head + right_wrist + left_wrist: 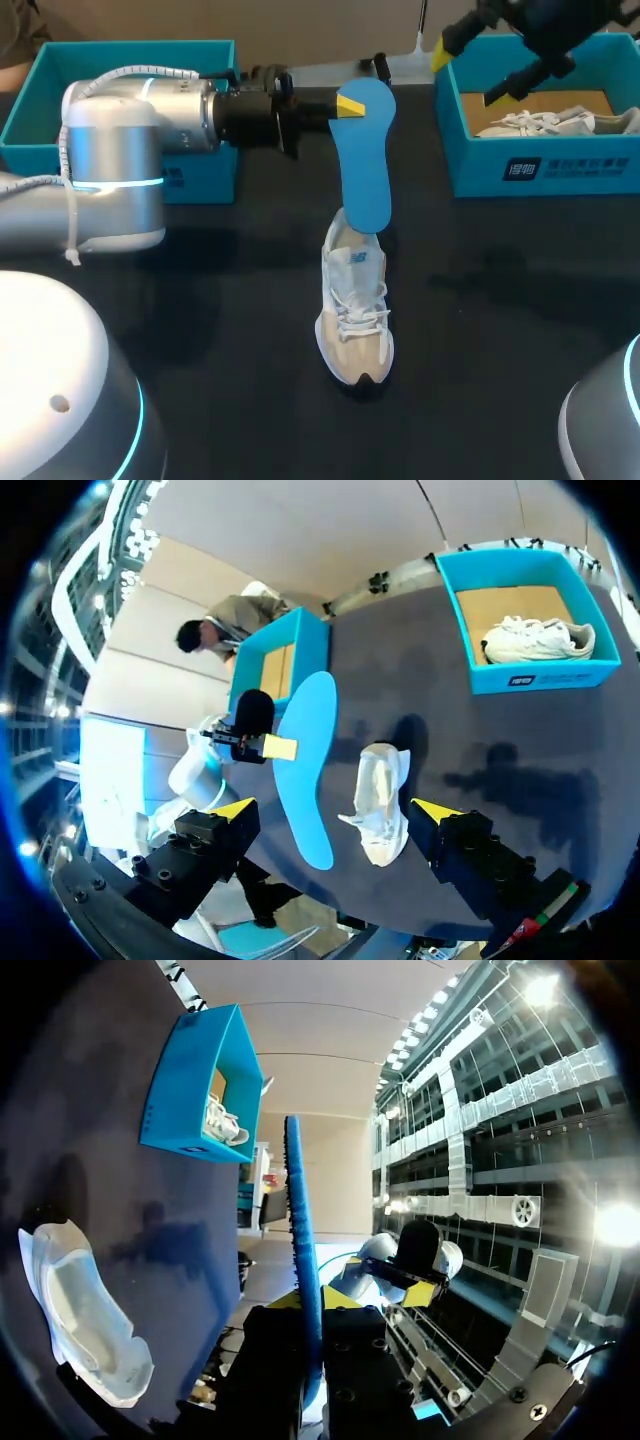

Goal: Take the shoe out of the shoebox, open the shoe tongue, remove and reinsert the insole, then place the shoe into the shoebox

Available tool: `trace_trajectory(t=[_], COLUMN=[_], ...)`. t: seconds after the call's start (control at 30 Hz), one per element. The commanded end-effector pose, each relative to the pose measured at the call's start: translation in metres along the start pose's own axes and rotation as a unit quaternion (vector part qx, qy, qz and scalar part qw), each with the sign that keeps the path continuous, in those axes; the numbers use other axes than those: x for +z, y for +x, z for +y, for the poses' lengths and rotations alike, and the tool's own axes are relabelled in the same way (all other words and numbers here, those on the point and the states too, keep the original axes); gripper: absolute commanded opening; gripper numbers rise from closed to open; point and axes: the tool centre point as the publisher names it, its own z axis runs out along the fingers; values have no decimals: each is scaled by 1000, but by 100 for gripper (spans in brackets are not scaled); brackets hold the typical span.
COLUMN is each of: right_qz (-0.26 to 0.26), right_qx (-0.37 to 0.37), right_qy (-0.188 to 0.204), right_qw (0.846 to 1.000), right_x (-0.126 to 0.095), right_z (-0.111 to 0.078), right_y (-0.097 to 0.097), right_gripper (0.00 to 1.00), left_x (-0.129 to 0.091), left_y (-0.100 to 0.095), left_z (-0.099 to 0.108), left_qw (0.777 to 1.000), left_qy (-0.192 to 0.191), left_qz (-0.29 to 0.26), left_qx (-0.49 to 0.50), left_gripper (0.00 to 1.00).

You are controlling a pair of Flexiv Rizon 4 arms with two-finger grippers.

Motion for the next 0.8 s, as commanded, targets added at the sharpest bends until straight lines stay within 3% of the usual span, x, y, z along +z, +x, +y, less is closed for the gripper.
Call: trace_trajectory(t=[0.03, 0.27, 0.8], right_qz=[189, 259, 328], right_qx=[0, -12, -16], right_qy=[-6, 3, 0], right_qw=[982, 966, 944], right_x=[0, 6, 16], right_z=[-5, -6, -9], right_y=[-13, -26, -47], right_gripper=[100, 100, 100], left_x=[0, 0, 0], left_y=[0, 0, 0], left_z=[1, 1, 1], left_qw=[1000, 1000, 1000], left_qy=[1, 1, 1], left_qz=[0, 0, 0], left_qx=[0, 0, 0], left_gripper=[0, 0, 0])
